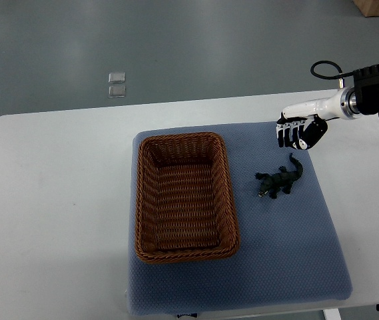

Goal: Place crocodile in brown basket with right hand

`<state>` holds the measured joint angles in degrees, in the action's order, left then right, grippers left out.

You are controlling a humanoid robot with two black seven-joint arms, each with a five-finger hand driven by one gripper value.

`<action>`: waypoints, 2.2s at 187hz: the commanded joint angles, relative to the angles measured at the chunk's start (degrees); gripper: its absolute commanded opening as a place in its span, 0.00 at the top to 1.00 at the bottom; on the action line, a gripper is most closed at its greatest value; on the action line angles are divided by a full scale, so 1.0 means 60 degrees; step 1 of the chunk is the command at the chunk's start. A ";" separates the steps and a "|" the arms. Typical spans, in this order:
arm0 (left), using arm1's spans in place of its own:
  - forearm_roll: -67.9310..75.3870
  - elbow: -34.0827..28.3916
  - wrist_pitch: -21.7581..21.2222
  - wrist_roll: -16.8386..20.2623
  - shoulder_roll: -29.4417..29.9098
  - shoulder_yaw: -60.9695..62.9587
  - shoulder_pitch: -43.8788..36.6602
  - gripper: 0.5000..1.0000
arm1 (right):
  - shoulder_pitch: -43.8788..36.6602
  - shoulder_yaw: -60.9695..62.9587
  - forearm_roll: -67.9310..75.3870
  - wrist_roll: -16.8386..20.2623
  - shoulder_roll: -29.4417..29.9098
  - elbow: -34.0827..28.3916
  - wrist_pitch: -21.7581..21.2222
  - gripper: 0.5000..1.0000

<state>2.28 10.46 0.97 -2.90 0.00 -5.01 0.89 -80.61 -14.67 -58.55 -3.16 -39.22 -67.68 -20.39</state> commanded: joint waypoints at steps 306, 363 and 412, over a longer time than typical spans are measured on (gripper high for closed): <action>-0.0014 -0.0015 0.0000 -0.0015 0.0000 0.0001 -0.0016 0.00 | 0.2039 -0.0425 -0.1858 -0.0602 0.0926 0.0601 0.1655 0.48; -0.0014 -0.0015 0.0000 -0.0015 0.0000 0.0001 -0.0016 0.00 | 0.2215 -0.0440 -0.1989 -0.0646 0.1014 0.0718 0.1889 0.88; -0.0014 0.0000 0.0000 0.0000 0.0000 0.0001 -0.0016 0.00 | 0.2068 -0.0440 -0.2136 -0.0646 0.0867 0.0733 0.1889 1.00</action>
<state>2.19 10.43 0.97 -2.95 0.00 -5.01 0.79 -67.72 -17.34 -71.32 -7.04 -33.65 -63.24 -8.94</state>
